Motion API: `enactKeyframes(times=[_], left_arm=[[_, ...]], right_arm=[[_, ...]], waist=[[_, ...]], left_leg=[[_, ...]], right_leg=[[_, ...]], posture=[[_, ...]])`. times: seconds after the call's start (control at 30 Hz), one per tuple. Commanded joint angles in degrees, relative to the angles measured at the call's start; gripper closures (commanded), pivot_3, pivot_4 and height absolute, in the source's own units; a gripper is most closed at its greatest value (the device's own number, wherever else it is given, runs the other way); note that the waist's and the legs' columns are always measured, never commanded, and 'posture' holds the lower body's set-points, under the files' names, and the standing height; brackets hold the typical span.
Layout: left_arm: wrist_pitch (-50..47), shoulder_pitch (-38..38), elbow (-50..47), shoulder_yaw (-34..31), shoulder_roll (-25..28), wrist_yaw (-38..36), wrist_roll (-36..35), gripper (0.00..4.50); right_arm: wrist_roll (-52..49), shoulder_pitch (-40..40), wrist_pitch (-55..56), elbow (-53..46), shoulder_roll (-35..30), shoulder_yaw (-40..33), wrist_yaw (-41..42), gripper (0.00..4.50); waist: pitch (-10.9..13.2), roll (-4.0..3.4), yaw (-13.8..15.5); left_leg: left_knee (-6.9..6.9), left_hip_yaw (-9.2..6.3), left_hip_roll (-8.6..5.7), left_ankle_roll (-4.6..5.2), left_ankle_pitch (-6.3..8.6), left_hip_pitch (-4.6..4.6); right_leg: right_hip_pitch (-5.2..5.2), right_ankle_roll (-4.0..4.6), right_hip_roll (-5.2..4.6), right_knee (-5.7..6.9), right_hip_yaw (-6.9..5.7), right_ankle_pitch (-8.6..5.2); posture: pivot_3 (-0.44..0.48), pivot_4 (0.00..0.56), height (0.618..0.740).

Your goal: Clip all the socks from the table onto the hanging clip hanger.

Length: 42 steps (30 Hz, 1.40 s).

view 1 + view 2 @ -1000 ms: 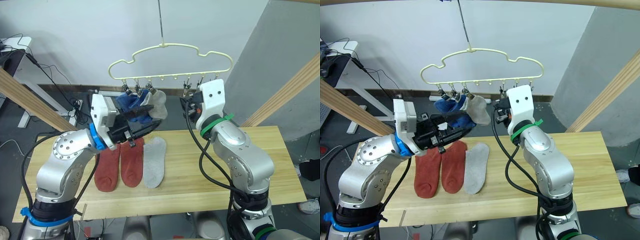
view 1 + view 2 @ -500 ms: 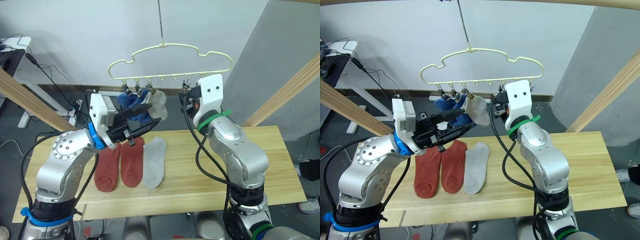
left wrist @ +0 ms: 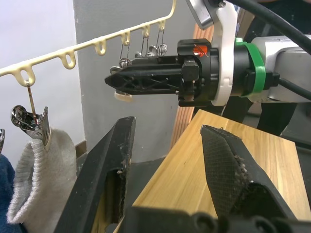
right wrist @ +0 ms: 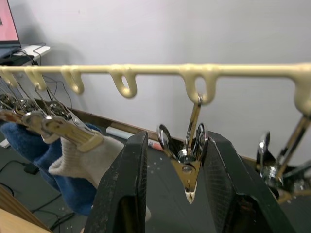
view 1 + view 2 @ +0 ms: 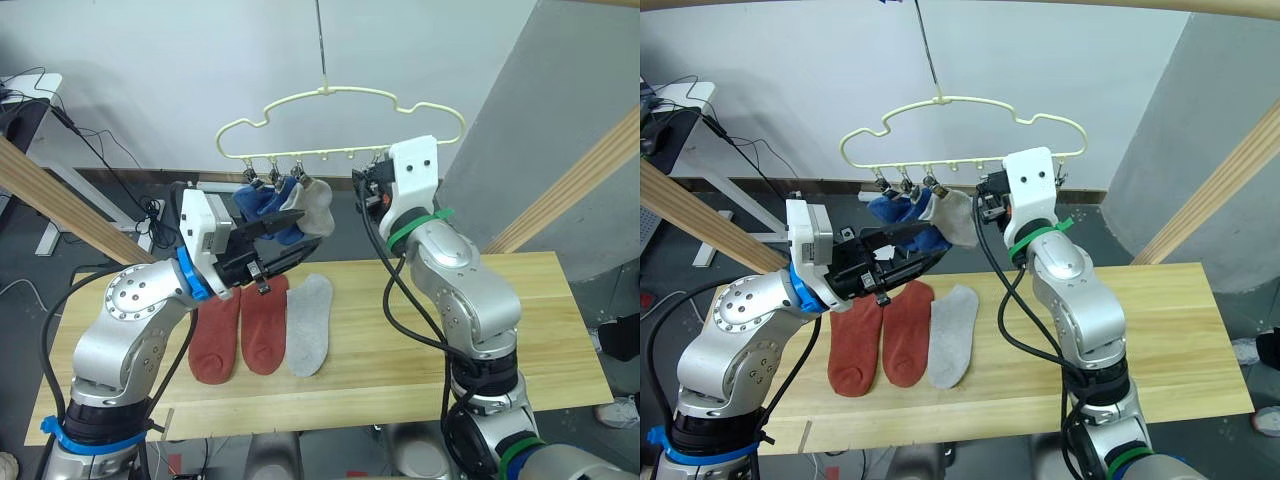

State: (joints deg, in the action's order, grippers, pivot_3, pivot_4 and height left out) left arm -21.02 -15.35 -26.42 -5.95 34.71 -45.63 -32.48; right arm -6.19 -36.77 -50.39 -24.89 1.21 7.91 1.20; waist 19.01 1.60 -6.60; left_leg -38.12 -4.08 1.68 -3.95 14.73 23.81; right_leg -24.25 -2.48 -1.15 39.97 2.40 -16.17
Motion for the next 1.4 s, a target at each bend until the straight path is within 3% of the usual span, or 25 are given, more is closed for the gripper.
enactKeyframes(times=[0.03, 0.47, 0.7, 0.97, 1.07, 1.27, 1.4], left_arm=[[0.4, 0.4, -2.1, -0.3, 0.5, 0.0, -0.1, 2.16], [0.6, 0.8, -1.9, -0.1, 0.4, -0.1, 0.1, 2.16], [0.1, 2.2, -1.8, -0.3, 0.6, 1.2, 1.1, 2.16], [-4.9, 7.5, -3.0, 0.4, -0.3, 6.9, 2.7, 2.16], [-8.5, 11.2, -1.7, 2.9, -2.2, 10.0, 3.3, 1.67], [-6.5, 11.6, 4.5, 10.8, -11.6, 19.4, 12.7, 0.02], [-8.2, 11.1, 10.0, 13.1, -17.1, 25.8, 17.0, 0.02]], right_arm=[[-0.2, -0.7, 1.8, -1.4, 0.6, -0.5, 0.2, 2.87], [-0.6, -0.7, 1.9, -1.4, 2.3, -1.4, -0.1, 2.87], [-0.5, -0.5, 2.1, -1.3, 2.5, -1.8, -0.1, 4.45], [-0.4, -0.7, 2.1, -1.2, 2.4, -1.9, 0.1, 4.48], [-0.4, -0.7, 2.2, -0.9, 2.4, -1.9, 0.1, 4.50], [-0.5, -0.9, 1.8, -0.9, 2.3, -1.9, 0.3, 4.50], [-0.5, -0.9, 1.3, -1.3, 2.1, -1.7, 0.4, 4.50]], waist=[[0.0, 0.00, 0.0], [0.0, 0.00, 0.0], [0.0, 0.00, 0.0], [0.0, -0.01, 0.0], [-0.1, -0.01, 0.0], [-0.1, 0.03, 0.2], [-0.1, 0.03, 0.0]], left_leg=[[0.00, 0.00, 0.00, 0.00, 0.00, 0.00], [0.00, 0.00, 0.00, 0.00, 0.00, 0.00], [0.00, 0.00, 0.00, 0.00, 0.00, 0.00], [0.00, 0.00, 0.01, 0.00, 0.00, -0.01], [0.01, -0.01, 0.01, 0.00, 0.00, -0.01], [-0.03, -0.03, -0.03, 0.01, 0.00, -0.01], [-0.03, -0.04, -0.01, 0.02, -0.01, -0.01]], right_leg=[[0.00, 0.00, 0.00, 0.00, 0.00, 0.00], [0.00, 0.00, 0.00, 0.00, 0.00, 0.00], [0.00, 0.00, 0.00, 0.00, 0.01, 0.00], [0.00, 0.00, 0.00, 0.00, 0.01, 0.00], [0.00, 0.00, -0.01, 0.00, 0.02, 0.00], [0.02, 0.04, -0.02, 0.03, -0.01, 0.03], [0.02, 0.06, 0.00, 0.04, -0.02, 0.06]], posture=[[-0.183, 0.269, 0.740], [-0.184, 0.268, 0.740], [-0.184, 0.268, 0.740], [-0.183, 0.274, 0.740], [-0.183, 0.274, 0.740], [-0.192, 0.280, 0.740], [-0.208, 0.284, 0.740]])
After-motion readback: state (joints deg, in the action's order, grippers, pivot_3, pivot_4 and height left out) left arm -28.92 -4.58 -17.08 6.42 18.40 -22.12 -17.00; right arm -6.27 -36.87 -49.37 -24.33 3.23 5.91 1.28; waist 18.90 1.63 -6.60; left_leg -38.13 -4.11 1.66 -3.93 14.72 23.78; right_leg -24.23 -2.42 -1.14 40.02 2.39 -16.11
